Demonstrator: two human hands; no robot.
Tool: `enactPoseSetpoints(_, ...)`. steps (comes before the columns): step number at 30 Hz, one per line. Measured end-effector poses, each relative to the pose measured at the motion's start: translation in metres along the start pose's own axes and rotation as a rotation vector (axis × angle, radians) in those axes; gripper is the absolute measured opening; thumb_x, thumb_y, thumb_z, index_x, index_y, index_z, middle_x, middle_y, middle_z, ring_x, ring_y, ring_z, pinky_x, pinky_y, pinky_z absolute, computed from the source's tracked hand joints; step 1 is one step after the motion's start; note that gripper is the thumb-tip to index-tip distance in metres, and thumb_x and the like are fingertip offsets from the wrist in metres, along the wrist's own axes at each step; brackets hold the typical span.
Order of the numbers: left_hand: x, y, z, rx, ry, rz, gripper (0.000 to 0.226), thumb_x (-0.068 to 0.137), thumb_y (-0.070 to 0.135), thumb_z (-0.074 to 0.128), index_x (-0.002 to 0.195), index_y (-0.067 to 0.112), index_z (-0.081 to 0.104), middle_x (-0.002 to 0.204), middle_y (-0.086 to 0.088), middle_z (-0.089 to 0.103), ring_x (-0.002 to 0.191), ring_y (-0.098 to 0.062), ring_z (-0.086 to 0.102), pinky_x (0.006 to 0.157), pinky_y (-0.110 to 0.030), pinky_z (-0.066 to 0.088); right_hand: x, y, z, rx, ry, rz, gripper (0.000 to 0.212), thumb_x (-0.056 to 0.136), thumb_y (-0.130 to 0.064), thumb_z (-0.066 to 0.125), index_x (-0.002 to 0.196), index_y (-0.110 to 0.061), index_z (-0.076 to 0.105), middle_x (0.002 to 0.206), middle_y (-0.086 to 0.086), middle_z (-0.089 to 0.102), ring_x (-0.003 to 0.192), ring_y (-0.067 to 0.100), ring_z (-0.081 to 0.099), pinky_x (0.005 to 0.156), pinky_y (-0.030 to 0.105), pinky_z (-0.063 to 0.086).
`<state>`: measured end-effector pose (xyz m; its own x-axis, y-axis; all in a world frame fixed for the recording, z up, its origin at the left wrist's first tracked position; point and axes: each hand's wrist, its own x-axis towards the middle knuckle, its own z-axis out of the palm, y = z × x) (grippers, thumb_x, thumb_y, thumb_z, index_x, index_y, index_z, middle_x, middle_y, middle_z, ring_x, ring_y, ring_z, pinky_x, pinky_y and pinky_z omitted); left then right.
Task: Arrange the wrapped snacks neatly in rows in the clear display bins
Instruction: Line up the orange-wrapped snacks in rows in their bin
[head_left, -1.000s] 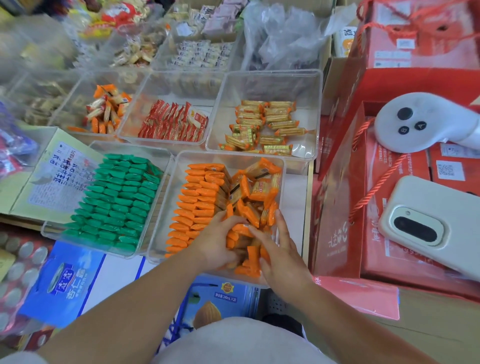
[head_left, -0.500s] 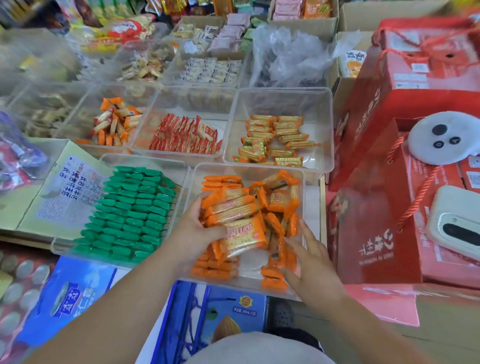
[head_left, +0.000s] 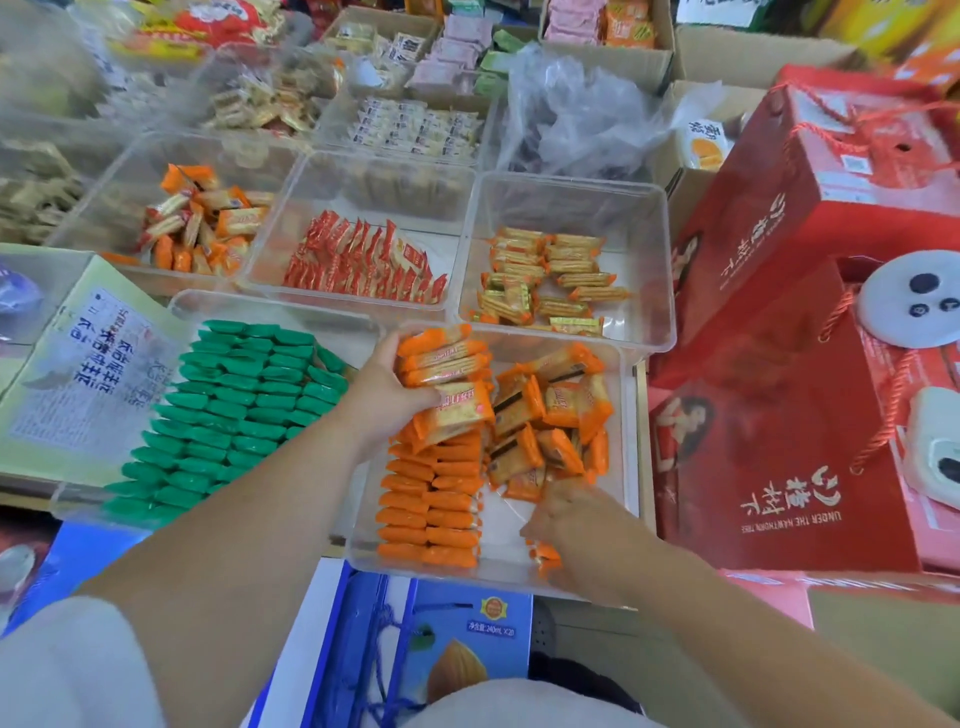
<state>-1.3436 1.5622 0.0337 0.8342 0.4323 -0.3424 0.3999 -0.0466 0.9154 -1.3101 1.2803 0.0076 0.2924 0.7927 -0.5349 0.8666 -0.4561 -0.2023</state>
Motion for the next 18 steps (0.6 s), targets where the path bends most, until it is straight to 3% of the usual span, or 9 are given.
enactPoseSetpoints(6, -0.007, -0.021, 0.006, 0.644, 0.117, 0.242, 0.085, 0.067, 0.031, 0.089, 0.137, 0.044, 0.044, 0.145, -0.001, 0.038, 0.127, -0.025, 0.045, 0.106, -0.035, 0.038, 0.018, 0.013, -0.004, -0.336, -0.268, -0.042, 0.059, 0.093, -0.036, 0.06, 0.148, -0.042, 0.039, 0.156, -0.008, 0.035, 0.145, 0.028, 0.019, 0.115, 0.06, 0.013)
enactPoseSetpoints(8, -0.015, -0.026, 0.012, 0.83, 0.228, 0.27, 0.087, 0.066, 0.044, 0.087, 0.14, 0.043, 0.042, 0.153, -0.002, 0.034, 0.13, -0.032, 0.041, 0.108, -0.048, 0.039, 0.022, 0.013, -0.005, -0.387, -0.307, -0.06, 0.067, 0.088, -0.035, 0.066, 0.147, -0.042, 0.037, 0.154, -0.008, 0.037, 0.143, 0.029, 0.022, 0.111, 0.063, 0.019)
enactPoseSetpoints(11, -0.022, -0.03, 0.012, 1.003, 0.299, 0.253, 0.098, 0.069, 0.053, 0.084, 0.149, 0.041, 0.03, 0.165, -0.005, 0.015, 0.143, -0.036, 0.028, 0.112, -0.057, 0.031, 0.027, 0.009, -0.005, -0.388, -0.282, -0.094, 0.066, 0.089, -0.037, 0.064, 0.146, -0.044, 0.032, 0.149, -0.003, 0.039, 0.136, 0.032, 0.029, 0.103, 0.061, 0.031)
enactPoseSetpoints(13, -0.026, -0.032, 0.012, 1.104, 0.256, 0.392, 0.098, 0.077, 0.044, 0.081, 0.154, 0.045, 0.02, 0.168, -0.006, 0.003, 0.149, -0.036, 0.018, 0.115, -0.061, 0.024, 0.03, 0.007, -0.005, -0.358, -0.259, -0.117, 0.061, 0.093, -0.038, 0.059, 0.145, -0.05, 0.03, 0.147, 0.001, 0.036, 0.13, 0.034, 0.034, 0.096, 0.055, 0.038)
enactPoseSetpoints(16, -0.03, -0.034, 0.016, 1.307, 0.01, 0.674, 0.079, 0.086, 0.015, 0.07, 0.149, 0.05, 0.036, 0.17, 0.005, 0.001, 0.153, -0.034, 0.003, 0.118, -0.065, 0.008, 0.035, 0.006, -0.005, -0.402, -0.291, -0.118, 0.049, 0.094, -0.034, 0.057, 0.139, -0.045, 0.043, 0.144, 0.005, 0.037, 0.126, 0.037, 0.038, 0.09, 0.054, 0.042)
enactPoseSetpoints(18, -0.032, -0.036, 0.018, 1.41, -0.14, 0.65, 0.066, 0.09, 0.013, 0.062, 0.144, 0.048, 0.044, 0.17, 0.008, -0.004, 0.153, -0.031, -0.016, 0.117, -0.066, -0.011, 0.037, 0.003, -0.001, -0.446, -0.301, -0.088, 0.045, 0.094, -0.036, 0.056, 0.138, -0.041, 0.046, 0.141, 0.007, 0.04, 0.125, 0.038, 0.038, 0.09, 0.056, 0.041)
